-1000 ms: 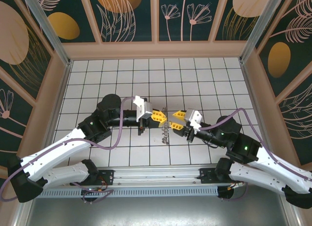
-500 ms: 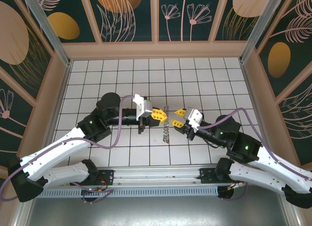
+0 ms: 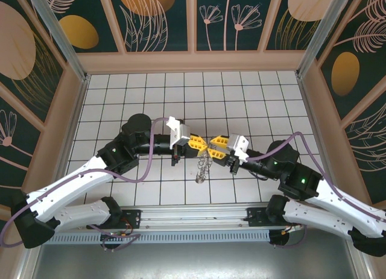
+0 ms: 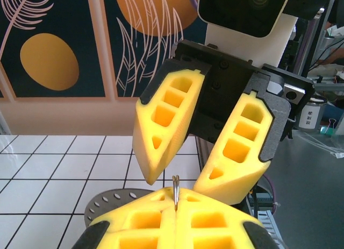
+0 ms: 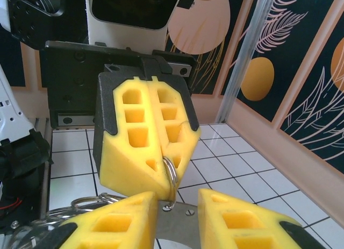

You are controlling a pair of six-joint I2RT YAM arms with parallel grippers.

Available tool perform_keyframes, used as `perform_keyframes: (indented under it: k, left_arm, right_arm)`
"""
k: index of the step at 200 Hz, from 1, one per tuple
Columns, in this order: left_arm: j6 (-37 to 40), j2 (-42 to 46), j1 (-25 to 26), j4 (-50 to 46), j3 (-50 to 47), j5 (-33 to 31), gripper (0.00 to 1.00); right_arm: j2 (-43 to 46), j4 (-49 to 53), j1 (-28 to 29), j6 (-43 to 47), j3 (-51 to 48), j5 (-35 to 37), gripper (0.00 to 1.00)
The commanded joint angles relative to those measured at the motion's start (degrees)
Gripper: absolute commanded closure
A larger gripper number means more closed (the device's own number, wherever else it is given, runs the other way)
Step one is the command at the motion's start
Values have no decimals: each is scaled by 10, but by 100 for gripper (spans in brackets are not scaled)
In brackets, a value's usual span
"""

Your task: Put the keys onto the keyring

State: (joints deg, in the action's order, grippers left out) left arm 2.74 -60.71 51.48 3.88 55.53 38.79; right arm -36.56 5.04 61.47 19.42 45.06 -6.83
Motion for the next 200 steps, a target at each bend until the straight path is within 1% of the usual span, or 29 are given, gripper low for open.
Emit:
perform_keyframes:
  k: [1,62,87,106,126,147,159,183,193,200]
  left_arm:
    - [7,1,0,11,19,20,100]
    - [7,1,1,4,19,38,100]
    - [14,-2,1,-10,22,38,100]
    - [26,-5,1,-32,28,32,100]
    - [43,-9,1,-61,34,6,100]
    - [61,-13,1,-95,42,-35,80]
    - [74,-17,1,-117,47,-58,76]
    - [91,-20,0,-144,56,-84,79]
    - [100,-24,0,-158,62,-91,83]
    - [105,-28,1,-168,67,-95,89]
  right_arm:
    - [-4,-43,-1,-6,-2,-21,75]
    - [-18,-40,-1,-3,3,-21,87]
    - [-27,-39,-1,0,8,-24,100]
    - [-36,-27,0,3,19,-27,100]
    - [-39,-17,-1,6,25,-20,100]
    - [-46,3,-1,10,37,-5,100]
    - [-54,19,-1,11,46,1,100]
    - [-72,47,-1,11,64,11,100]
    - [-79,54,-1,12,68,13,100]
    - [-82,56,-1,12,70,14,100]
